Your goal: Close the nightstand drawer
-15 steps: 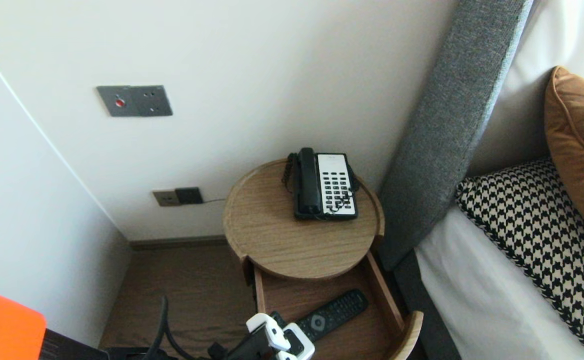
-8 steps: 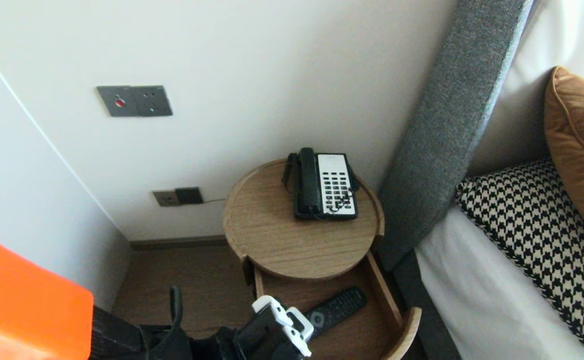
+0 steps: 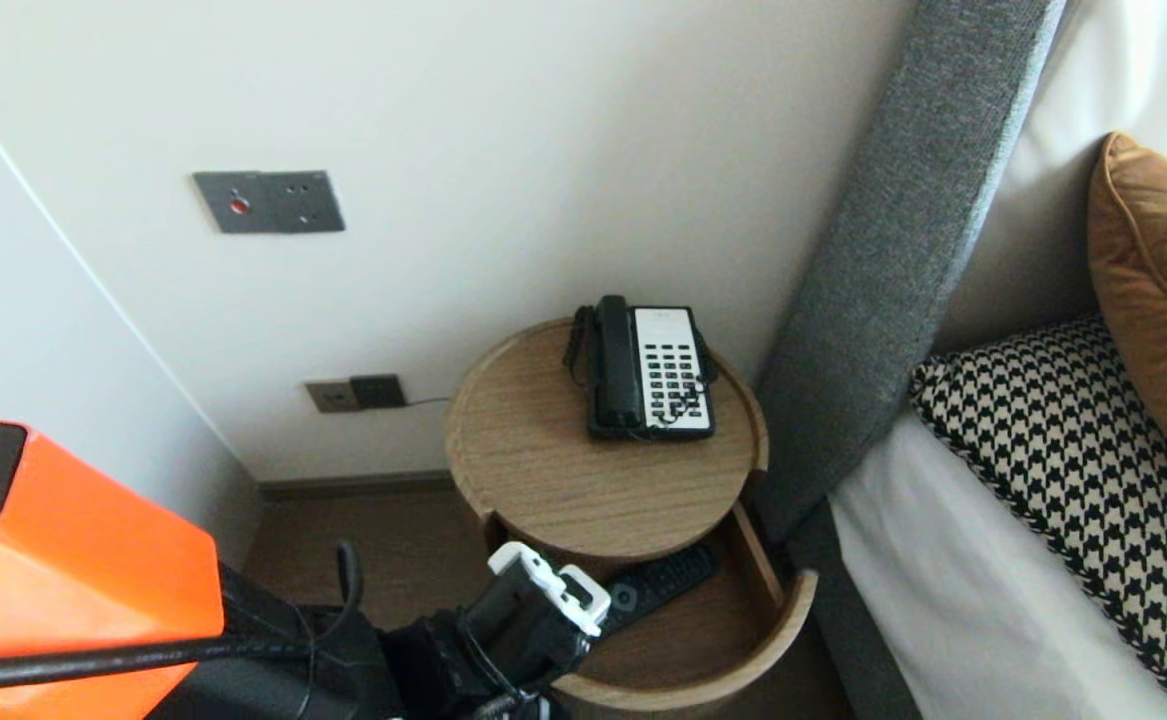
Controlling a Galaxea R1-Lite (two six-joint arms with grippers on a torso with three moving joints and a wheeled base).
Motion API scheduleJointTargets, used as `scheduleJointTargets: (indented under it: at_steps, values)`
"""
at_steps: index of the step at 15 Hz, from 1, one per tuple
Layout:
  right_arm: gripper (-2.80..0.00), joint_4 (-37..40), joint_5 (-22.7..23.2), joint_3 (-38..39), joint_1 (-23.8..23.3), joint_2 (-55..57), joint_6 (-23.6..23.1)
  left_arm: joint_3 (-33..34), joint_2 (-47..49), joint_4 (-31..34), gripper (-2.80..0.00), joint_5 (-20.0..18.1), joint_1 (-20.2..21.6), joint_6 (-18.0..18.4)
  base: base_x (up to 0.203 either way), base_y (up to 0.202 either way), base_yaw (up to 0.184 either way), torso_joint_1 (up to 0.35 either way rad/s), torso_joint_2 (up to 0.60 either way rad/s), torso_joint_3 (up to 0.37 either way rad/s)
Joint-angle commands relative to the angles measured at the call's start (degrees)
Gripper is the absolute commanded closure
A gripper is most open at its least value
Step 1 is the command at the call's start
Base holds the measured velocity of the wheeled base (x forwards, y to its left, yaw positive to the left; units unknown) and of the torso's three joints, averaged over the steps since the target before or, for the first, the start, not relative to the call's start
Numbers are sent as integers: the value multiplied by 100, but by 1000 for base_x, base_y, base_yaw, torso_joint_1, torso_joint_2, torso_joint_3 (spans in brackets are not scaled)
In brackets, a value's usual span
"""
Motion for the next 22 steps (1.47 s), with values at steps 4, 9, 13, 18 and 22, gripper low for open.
scheduleJointTargets:
  at_steps: [4, 9, 13, 18, 22]
  values:
    - [0, 2, -1, 0, 0, -19, -2, -224, 193, -201, 0, 22, 389, 10, 0, 0, 0, 0, 0, 0]
    - [0, 2, -1, 0, 0, -19, -2, -489, 379, -235, 0, 66, 627, -5, 0, 0, 0, 0, 0, 0]
    - [0, 2, -1, 0, 0, -19, -2, -655, 466, -480, 0, 128, 785, -14, 0, 0, 0, 0, 0, 0]
    - [0, 2, -1, 0, 0, -19, -2, -804, 475, -480, 0, 180, 917, 21, 0, 0, 0, 0, 0, 0]
    - [0, 2, -1, 0, 0, -19, -2, -866, 510, -480, 0, 180, 979, 30, 0, 0, 0, 0, 0, 0]
